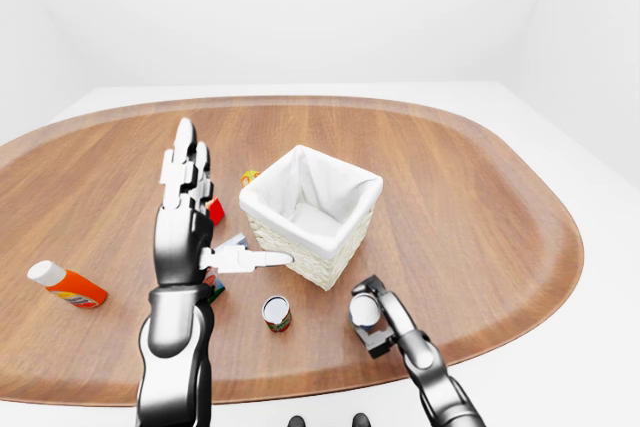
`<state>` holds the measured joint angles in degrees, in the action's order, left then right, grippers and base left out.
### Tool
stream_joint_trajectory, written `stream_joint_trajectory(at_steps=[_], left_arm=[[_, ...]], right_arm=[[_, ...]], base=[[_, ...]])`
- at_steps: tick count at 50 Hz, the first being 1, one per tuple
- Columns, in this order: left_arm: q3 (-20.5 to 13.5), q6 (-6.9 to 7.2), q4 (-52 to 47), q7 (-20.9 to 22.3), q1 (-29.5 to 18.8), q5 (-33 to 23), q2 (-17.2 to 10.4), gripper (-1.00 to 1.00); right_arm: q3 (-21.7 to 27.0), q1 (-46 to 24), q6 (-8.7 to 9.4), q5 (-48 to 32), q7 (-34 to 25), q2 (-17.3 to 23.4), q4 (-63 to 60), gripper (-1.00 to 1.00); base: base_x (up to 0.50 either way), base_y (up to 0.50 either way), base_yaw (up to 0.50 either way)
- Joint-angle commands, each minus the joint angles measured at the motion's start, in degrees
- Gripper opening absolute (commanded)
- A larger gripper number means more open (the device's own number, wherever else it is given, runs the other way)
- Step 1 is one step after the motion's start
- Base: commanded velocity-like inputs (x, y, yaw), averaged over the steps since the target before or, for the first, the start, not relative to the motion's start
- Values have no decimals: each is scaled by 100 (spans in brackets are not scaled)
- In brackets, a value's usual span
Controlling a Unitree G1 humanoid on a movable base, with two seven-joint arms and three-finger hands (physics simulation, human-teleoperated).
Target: Pick up the alphabet soup, and put it in the basket.
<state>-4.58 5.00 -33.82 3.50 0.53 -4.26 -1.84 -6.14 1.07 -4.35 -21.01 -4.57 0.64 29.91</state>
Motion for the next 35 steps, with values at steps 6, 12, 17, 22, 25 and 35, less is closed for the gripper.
stream_joint_trajectory(at_steps=[6,12,17,22,25,35], left_arm=[[-15,0,-50,14,-44,-5,-13,100],[-11,0,57,7,-6,-6,-1,100],[16,0,2,11,5,-5,5,100],[1,0,-6,6,20,2,7,100],[39,0,-20,-1,41,-27,14,100],[40,0,32,-9,41,-23,16,100]], right_arm=[[36,314,615,-93,-156,27,-1578,-100],[66,499,935,-39,-293,56,-2577,-100],[33,593,935,-25,-343,65,-2986,-100],[31,636,935,-27,-359,81,-3290,-100],[28,667,935,-28,-377,86,-3446,-100],[193,648,935,-53,-416,107,-4202,-100]], base=[[0,0,0],[0,0,0],[0,0,0],[0,0,0],[0,0,0],[0,0,0]])
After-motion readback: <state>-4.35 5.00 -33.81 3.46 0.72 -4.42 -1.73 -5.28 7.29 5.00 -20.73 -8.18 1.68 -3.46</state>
